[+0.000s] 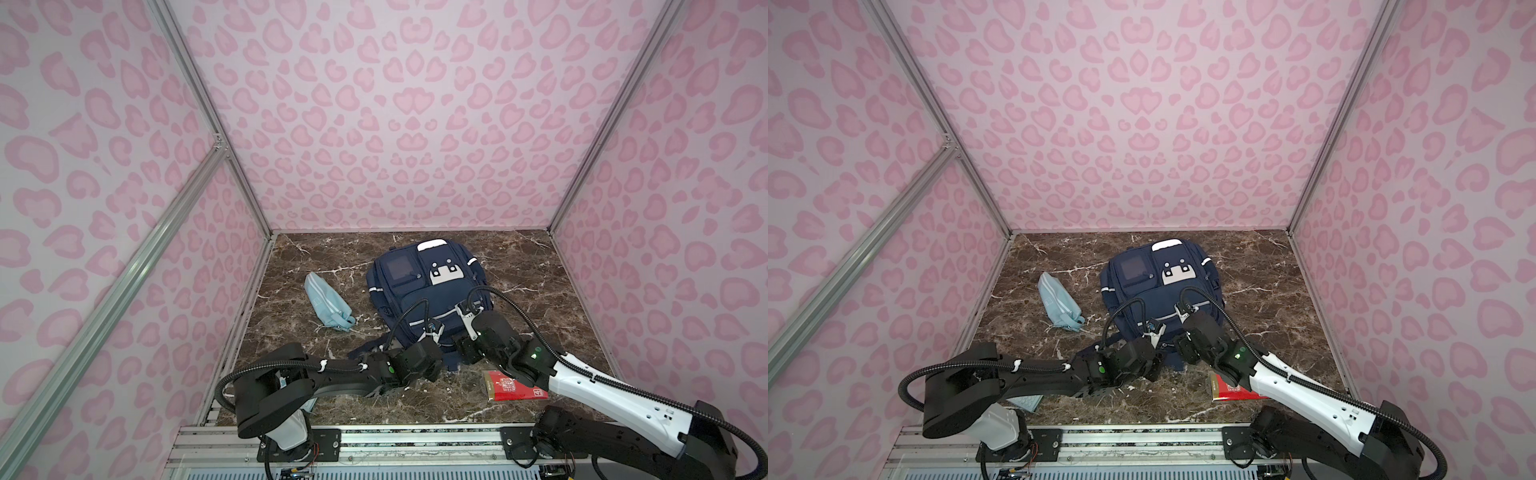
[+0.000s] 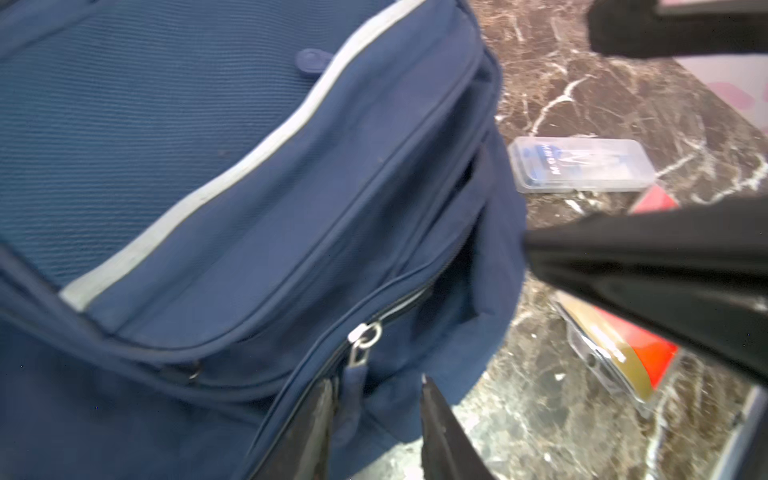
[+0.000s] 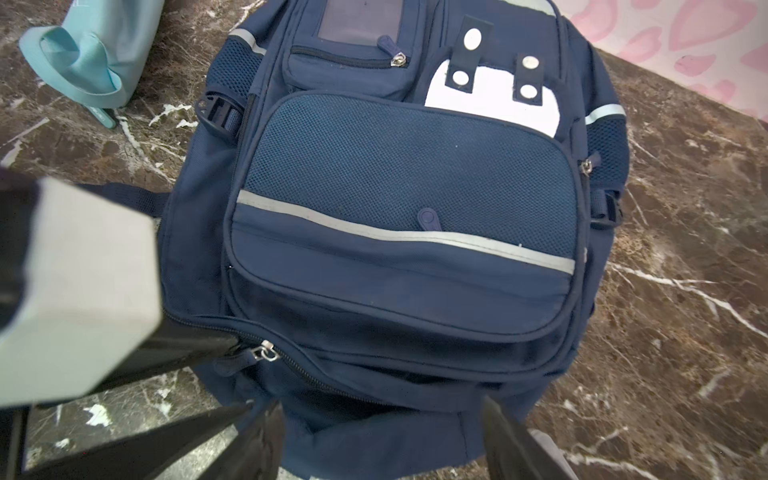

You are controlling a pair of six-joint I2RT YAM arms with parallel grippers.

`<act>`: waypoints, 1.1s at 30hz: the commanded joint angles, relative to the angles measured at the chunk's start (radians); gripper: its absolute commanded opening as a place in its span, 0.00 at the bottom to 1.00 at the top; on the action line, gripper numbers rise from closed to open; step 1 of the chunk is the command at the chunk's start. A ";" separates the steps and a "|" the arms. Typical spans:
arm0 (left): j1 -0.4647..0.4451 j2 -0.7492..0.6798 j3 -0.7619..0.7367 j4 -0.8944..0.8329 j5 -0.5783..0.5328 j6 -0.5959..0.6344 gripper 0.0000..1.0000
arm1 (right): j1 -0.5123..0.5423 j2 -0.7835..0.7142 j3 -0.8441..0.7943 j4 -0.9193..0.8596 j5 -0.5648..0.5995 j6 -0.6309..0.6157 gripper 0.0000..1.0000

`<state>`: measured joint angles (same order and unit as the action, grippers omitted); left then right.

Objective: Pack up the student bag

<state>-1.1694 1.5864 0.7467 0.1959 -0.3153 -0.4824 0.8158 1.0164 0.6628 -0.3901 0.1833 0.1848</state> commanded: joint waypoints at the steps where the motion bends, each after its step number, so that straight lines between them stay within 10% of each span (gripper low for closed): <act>1: 0.003 0.001 0.009 -0.016 -0.063 -0.003 0.34 | -0.001 0.002 -0.008 0.037 -0.007 0.014 0.75; 4: 0.007 0.037 0.024 -0.014 -0.044 0.001 0.19 | -0.001 0.013 -0.008 0.047 -0.010 0.017 0.74; 15: -0.007 0.063 0.015 0.030 0.041 -0.031 0.32 | -0.001 0.041 -0.021 0.063 -0.003 0.024 0.74; 20: -0.007 0.096 0.050 0.000 0.020 -0.021 0.04 | -0.001 0.067 -0.011 0.050 -0.001 0.022 0.73; 26: -0.009 0.129 0.097 -0.062 0.020 -0.023 0.20 | -0.001 0.087 -0.014 0.058 0.001 0.031 0.73; 33: -0.009 0.141 0.099 -0.081 0.006 -0.067 0.03 | -0.010 0.090 -0.021 0.053 0.010 0.036 0.73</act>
<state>-1.1778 1.7351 0.8436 0.1623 -0.3115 -0.5274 0.8097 1.1061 0.6506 -0.3569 0.1692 0.2134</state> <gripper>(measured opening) 0.050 0.727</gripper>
